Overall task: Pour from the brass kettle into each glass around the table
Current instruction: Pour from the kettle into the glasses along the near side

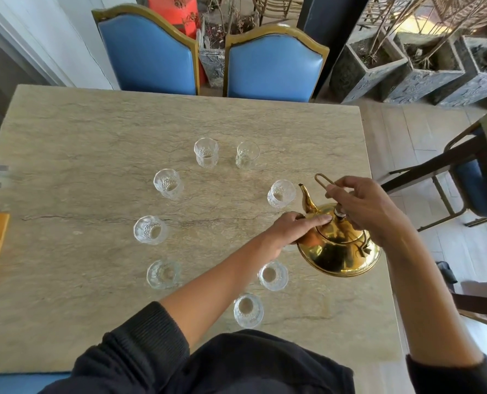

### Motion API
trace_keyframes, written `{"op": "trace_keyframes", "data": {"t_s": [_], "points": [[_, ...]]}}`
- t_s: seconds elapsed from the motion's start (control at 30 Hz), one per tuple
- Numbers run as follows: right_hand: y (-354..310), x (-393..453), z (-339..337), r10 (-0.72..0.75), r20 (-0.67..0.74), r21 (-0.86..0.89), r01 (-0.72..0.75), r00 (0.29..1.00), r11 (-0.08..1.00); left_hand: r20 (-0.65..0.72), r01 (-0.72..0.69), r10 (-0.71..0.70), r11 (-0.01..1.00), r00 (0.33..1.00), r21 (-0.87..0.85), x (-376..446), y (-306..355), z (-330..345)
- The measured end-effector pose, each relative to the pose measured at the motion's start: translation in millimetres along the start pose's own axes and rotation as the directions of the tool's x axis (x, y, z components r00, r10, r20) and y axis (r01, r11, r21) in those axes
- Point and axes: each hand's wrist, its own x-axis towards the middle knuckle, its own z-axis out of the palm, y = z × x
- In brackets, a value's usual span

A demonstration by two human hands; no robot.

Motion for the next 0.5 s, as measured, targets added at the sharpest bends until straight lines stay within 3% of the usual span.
{"op": "trace_keyframes", "data": {"t_s": [0.5], "points": [[7.6,10.0,0.6,0.006,-0.002,-0.009,-0.006,1.0,1.0,0.017,0.018,-0.018,1.0,1.0,-0.023,10.3,-8.9,4.5]]}}
